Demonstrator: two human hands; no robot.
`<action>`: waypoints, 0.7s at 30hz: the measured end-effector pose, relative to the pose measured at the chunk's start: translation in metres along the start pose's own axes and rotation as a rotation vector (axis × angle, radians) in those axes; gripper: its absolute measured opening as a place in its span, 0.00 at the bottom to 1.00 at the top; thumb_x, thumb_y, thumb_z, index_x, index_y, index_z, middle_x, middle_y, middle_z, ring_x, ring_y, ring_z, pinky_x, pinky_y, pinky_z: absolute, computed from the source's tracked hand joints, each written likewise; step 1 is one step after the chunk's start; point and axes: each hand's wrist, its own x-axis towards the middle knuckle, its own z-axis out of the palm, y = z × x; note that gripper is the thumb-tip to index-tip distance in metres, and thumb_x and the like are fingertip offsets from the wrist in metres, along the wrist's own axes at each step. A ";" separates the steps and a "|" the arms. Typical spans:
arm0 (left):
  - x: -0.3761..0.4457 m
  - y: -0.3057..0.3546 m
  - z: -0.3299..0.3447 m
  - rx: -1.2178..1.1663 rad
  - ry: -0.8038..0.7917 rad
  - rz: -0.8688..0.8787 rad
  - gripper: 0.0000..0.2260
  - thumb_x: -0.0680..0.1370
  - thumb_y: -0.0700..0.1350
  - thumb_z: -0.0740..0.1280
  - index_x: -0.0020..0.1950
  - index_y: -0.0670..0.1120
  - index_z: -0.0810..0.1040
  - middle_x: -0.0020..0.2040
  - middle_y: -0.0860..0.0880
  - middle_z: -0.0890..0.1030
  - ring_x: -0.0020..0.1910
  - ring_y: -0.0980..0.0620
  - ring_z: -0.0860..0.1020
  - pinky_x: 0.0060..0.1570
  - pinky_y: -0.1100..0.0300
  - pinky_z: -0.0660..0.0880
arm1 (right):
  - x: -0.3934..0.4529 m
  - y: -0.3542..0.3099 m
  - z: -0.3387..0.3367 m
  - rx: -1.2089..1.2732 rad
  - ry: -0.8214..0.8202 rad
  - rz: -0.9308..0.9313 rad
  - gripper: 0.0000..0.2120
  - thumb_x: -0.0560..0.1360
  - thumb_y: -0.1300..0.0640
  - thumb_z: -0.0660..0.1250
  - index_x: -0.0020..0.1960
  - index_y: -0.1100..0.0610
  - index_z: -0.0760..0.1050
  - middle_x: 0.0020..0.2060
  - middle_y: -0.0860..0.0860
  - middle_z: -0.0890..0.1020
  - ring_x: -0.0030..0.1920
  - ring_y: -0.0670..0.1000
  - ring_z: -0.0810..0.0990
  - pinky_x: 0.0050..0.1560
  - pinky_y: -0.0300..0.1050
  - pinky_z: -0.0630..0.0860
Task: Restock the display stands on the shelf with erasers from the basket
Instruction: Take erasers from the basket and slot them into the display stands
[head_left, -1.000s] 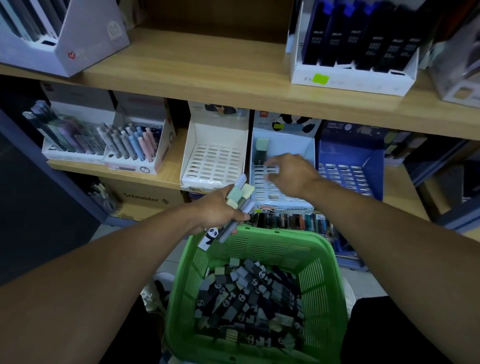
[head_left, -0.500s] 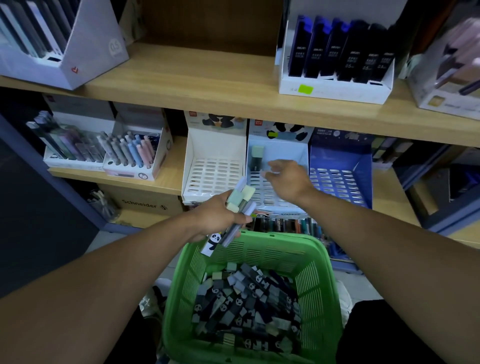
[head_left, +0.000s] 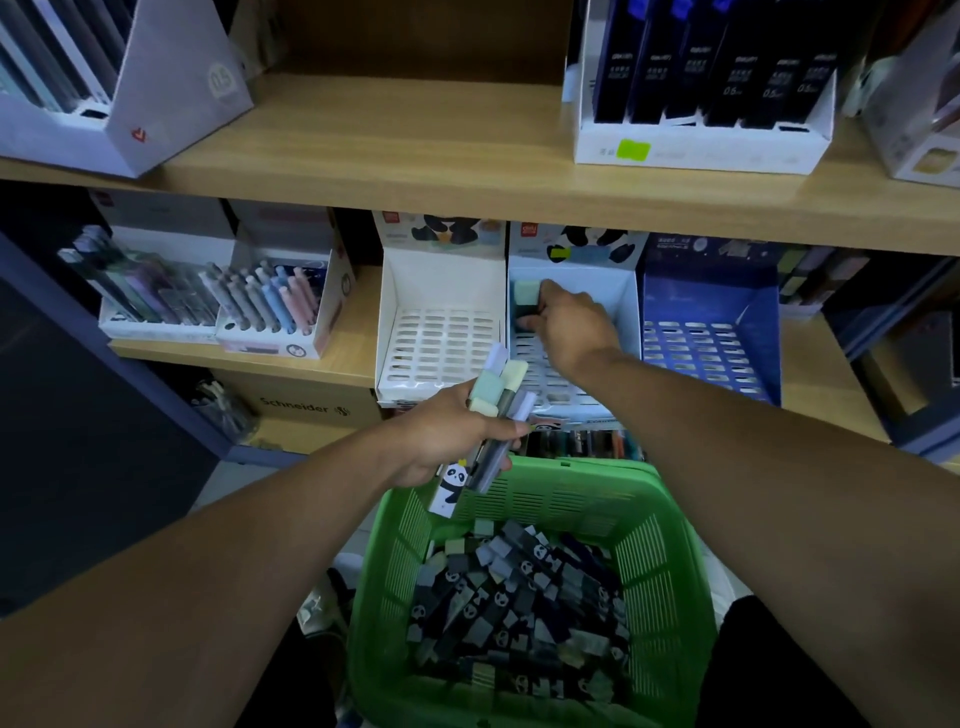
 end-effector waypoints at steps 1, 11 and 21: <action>0.000 0.000 0.000 -0.005 -0.002 -0.004 0.12 0.78 0.43 0.72 0.60 0.47 0.77 0.43 0.48 0.83 0.37 0.51 0.82 0.42 0.61 0.77 | 0.000 0.002 0.000 -0.037 0.004 -0.022 0.07 0.82 0.55 0.63 0.51 0.55 0.64 0.48 0.59 0.79 0.50 0.62 0.76 0.40 0.48 0.65; -0.002 0.002 0.003 -0.021 0.005 -0.022 0.13 0.77 0.43 0.73 0.59 0.47 0.76 0.43 0.48 0.83 0.40 0.51 0.83 0.38 0.66 0.75 | -0.003 -0.001 -0.005 -0.074 0.110 -0.147 0.17 0.84 0.54 0.56 0.69 0.60 0.60 0.42 0.57 0.78 0.39 0.62 0.76 0.37 0.51 0.69; -0.005 0.006 0.001 -0.065 0.053 0.029 0.09 0.77 0.43 0.72 0.55 0.44 0.77 0.39 0.50 0.84 0.33 0.53 0.82 0.56 0.56 0.72 | -0.013 -0.002 -0.006 0.660 0.133 0.191 0.20 0.73 0.58 0.72 0.34 0.54 0.61 0.28 0.50 0.66 0.29 0.50 0.66 0.33 0.47 0.67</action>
